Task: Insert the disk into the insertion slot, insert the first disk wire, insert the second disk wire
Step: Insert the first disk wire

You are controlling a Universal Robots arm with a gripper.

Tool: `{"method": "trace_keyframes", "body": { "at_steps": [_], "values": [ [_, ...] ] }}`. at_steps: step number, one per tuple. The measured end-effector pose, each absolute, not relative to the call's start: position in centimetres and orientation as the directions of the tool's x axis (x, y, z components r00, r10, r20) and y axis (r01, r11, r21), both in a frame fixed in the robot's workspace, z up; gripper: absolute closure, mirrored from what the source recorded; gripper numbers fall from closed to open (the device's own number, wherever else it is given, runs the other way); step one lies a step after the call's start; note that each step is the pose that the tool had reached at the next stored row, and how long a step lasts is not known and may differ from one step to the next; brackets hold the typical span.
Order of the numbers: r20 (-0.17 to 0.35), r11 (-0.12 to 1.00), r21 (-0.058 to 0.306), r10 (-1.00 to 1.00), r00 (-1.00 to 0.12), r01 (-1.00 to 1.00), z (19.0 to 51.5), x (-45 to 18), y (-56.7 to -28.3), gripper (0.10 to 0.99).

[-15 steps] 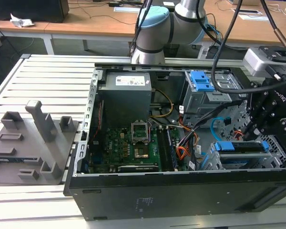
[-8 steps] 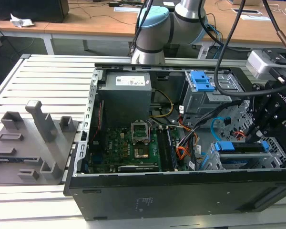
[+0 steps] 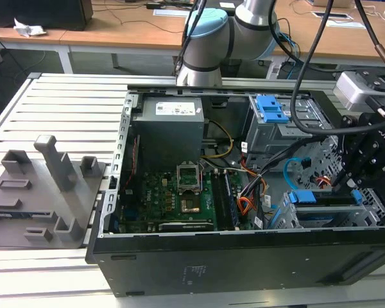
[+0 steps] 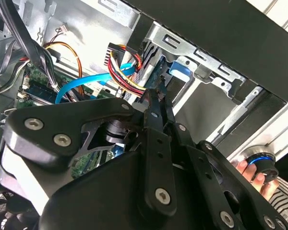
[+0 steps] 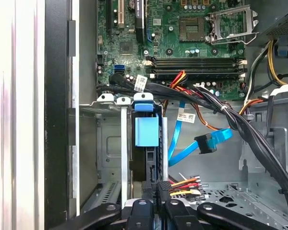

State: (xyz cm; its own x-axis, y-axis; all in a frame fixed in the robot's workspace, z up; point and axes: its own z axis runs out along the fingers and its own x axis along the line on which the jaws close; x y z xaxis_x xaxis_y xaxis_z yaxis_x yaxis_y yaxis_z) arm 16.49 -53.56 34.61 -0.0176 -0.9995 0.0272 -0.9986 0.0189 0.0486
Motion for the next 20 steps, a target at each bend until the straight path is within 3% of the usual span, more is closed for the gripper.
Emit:
{"method": "trace_keyframes", "body": {
  "at_steps": [16,18,20],
  "values": [
    [0.027,0.019,0.049,-0.999,-0.018,-0.999,33.97,16.81,-53.34,0.925],
    [0.027,0.019,0.049,-0.999,-0.018,-0.999,33.93,16.81,-53.34,0.851],
    [0.027,0.019,0.049,-0.999,-0.017,-0.999,34.67,16.81,-53.34,0.851]
  ]
}}
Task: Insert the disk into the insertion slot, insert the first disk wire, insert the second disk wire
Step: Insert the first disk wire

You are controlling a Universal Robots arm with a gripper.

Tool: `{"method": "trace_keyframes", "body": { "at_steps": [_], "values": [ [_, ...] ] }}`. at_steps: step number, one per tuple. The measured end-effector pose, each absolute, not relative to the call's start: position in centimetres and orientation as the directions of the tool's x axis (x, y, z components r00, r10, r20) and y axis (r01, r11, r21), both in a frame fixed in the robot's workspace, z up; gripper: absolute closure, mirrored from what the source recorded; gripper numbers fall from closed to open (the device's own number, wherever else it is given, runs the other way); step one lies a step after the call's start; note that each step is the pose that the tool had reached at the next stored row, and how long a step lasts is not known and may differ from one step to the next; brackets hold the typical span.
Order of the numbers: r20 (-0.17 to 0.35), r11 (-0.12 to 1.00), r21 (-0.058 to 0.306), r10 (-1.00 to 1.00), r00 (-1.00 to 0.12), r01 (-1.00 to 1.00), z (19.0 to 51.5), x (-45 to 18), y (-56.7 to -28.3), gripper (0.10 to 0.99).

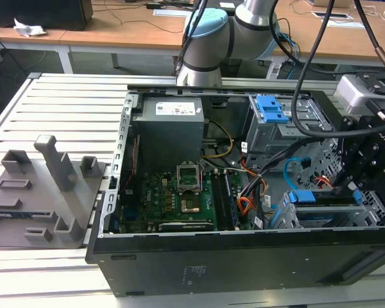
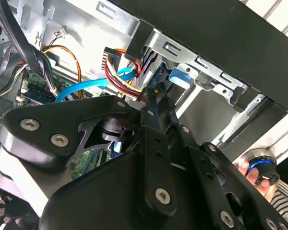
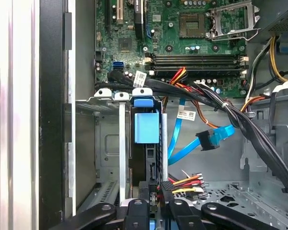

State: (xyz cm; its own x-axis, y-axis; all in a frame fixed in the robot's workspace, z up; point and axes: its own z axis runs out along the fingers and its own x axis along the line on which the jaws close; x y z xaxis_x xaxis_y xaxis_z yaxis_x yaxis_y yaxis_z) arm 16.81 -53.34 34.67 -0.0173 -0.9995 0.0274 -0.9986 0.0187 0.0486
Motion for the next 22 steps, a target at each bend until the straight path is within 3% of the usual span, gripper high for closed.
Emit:
{"method": "trace_keyframes", "body": {
  "at_steps": [7,9,22],
  "values": [
    [0.027,0.017,0.049,-1.000,-0.016,-0.999,38.1,16.8,-53.0,0.859],
    [0.027,0.017,0.049,-1.000,-0.016,-0.999,38.9,16.8,-53.0,0.980],
    [0.027,0.017,0.049,-1.000,-0.016,-0.999,38.9,13.7,-53.0,0.980]
  ]
}}
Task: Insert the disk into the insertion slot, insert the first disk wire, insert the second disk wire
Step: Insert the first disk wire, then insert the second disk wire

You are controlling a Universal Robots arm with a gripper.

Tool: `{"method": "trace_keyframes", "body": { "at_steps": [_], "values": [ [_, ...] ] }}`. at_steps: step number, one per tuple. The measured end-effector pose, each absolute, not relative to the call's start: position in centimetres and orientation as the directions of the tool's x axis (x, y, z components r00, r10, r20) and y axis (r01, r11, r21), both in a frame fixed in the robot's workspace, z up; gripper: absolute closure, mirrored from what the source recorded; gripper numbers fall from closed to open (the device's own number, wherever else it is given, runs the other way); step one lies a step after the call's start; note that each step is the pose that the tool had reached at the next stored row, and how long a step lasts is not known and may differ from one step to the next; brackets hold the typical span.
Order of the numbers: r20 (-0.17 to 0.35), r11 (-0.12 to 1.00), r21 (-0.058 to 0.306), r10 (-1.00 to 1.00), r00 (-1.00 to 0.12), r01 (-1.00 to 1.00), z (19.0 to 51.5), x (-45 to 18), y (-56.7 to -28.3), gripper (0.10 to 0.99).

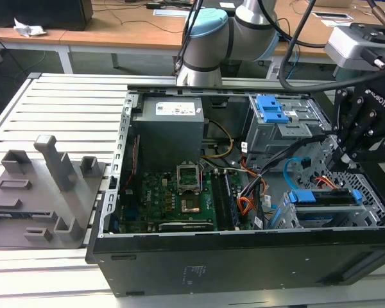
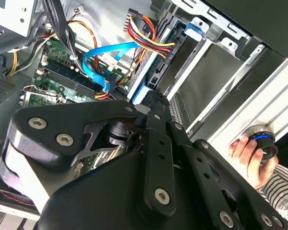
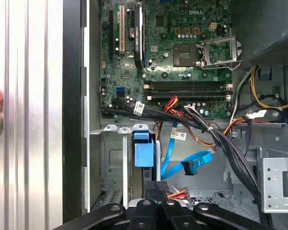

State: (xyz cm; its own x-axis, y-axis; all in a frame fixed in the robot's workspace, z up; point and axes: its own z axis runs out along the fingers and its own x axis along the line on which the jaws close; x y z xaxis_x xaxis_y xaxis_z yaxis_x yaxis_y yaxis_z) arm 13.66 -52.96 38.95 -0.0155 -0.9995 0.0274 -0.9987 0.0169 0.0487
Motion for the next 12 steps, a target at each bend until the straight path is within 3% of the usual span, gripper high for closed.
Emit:
{"method": "trace_keyframes", "body": {
  "at_steps": [11,12],
  "values": [
    [0.027,0.017,0.049,-1.000,-0.016,-0.999,38.95,13.62,-52.96,0.980],
    [0.027,0.017,0.049,-1.000,-0.015,-0.999,38.95,13.61,-52.96,0.851]
  ]
}}
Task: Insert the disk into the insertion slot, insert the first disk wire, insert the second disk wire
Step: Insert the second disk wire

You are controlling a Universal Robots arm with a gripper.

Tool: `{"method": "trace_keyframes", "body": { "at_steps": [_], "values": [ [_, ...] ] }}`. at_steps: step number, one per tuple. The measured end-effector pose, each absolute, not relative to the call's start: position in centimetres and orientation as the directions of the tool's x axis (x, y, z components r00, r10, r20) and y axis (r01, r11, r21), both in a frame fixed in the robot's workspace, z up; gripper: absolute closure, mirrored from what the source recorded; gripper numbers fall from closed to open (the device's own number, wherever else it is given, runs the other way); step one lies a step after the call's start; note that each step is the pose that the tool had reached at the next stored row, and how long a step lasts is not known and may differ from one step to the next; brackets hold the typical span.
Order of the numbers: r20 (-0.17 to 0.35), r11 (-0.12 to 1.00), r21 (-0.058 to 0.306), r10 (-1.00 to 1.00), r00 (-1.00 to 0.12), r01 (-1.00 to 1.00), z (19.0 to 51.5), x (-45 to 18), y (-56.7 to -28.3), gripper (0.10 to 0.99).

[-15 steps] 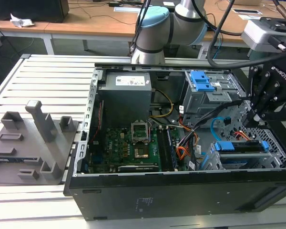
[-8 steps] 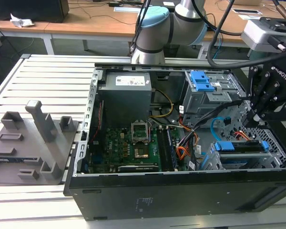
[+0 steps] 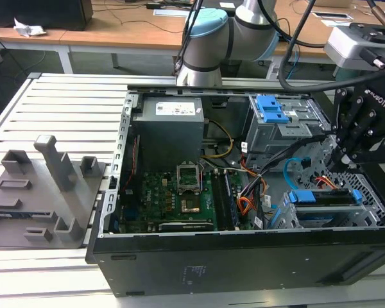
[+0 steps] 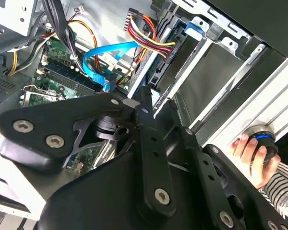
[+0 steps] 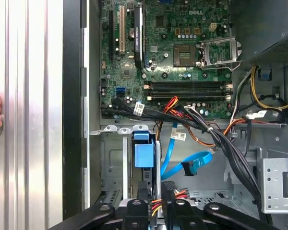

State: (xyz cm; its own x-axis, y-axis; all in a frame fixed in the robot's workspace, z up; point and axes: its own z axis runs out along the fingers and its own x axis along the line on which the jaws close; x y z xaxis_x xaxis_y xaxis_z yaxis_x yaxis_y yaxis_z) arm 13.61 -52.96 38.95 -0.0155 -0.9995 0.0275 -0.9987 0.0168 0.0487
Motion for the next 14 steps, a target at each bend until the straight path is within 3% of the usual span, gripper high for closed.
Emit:
{"method": "trace_keyframes", "body": {
  "at_steps": [1,3,14],
  "values": [
    [0.027,0.017,0.049,-1.000,-0.016,-0.999,38.95,13.60,-52.96,0.784],
    [0.027,-0.071,0.049,-0.997,0.072,-0.996,38.94,13.60,-52.96,0.784],
    [0.027,-0.332,0.049,-0.942,0.334,-0.942,38.93,13.59,-52.96,0.784]
  ]
}}
